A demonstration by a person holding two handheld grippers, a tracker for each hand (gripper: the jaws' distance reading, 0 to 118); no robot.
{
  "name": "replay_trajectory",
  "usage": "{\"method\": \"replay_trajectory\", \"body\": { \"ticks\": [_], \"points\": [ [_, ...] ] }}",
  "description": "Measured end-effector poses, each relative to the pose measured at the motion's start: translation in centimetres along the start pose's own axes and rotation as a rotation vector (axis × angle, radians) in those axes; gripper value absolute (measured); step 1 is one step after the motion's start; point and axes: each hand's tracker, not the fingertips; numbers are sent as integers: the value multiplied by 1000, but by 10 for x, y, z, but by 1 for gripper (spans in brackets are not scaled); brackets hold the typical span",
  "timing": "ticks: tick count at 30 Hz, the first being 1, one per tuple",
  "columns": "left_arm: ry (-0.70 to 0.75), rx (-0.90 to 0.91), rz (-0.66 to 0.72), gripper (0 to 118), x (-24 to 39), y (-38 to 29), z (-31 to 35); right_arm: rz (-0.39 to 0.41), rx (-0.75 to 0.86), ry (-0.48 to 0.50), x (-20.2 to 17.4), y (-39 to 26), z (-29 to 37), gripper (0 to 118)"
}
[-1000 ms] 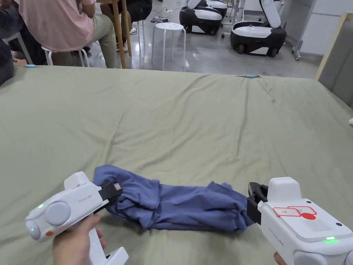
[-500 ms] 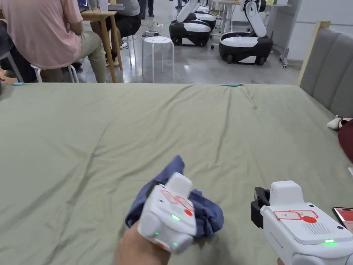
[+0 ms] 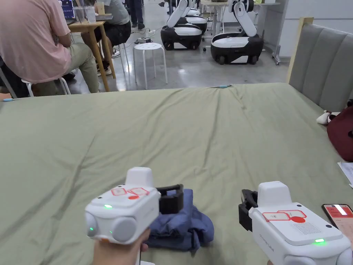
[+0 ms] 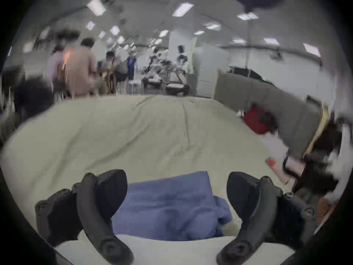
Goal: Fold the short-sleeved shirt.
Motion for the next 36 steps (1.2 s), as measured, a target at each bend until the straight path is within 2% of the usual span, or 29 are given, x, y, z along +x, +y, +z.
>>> {"method": "replay_trajectory", "body": {
  "ticks": [2,3,4,6,7,9,11,16,18,21,22,25,27,28,30,31,32,33,34,36],
  "points": [
    [-12,-87,62,105,-24,-2,-12,4,-3,11,-6,1,-3,1],
    [9,-130,70,100,-24,-7,-18,5,-2,16,-9,1,-4,1],
    [29,-156,70,89,-26,-13,-20,2,-4,24,-10,2,-6,1],
    [-53,-168,165,22,-31,-27,-21,-4,-8,30,-12,1,-10,1],
    [-113,-185,235,2,-27,-36,-25,-8,-12,29,-13,1,-12,1],
    [-167,-207,264,0,-19,-51,-32,-19,-33,34,-13,0,-17,1],
    [-149,-239,196,0,-3,-63,-39,-20,-48,27,-15,-2,-20,1],
    [-201,-246,178,0,26,-73,-54,-29,-90,38,-21,-6,-30,1],
    [-197,-244,170,0,26,-69,-55,-43,-103,66,-26,-7,-34,1],
    [-220,-202,176,0,12,-55,-38,-77,-135,160,-37,-11,-51,1],
    [-226,-185,178,0,4,-50,-31,-96,-154,191,-42,-13,-60,1],
    [-216,-142,196,14,-29,-34,-7,-167,-217,282,-59,-23,-91,0],
    [-205,-126,210,20,-56,-31,3,-256,-259,384,-65,-32,-112,0],
    [-204,-118,222,33,-70,-32,7,-290,-286,403,-67,-37,-121,0],
    [-197,-78,284,72,-97,-38,12,-254,-306,351,-69,-45,-132,0],
    [-191,-79,347,87,-112,-43,12,-210,-312,291,-67,-47,-133,0],
    [-206,-83,425,107,-126,-49,10,-197,-309,238,-64,-49,-133,0],
    [-239,-93,501,116,-138,-55,8,-209,-296,211,-60,-50,-133,0],
    [-276,-104,575,118,-147,-62,3,-220,-290,193,-56,-48,-132,0],
    [-380,-165,688,118,-156,-76,-15,-187,-295,157,-55,-45,-132,0]
  ]
}}
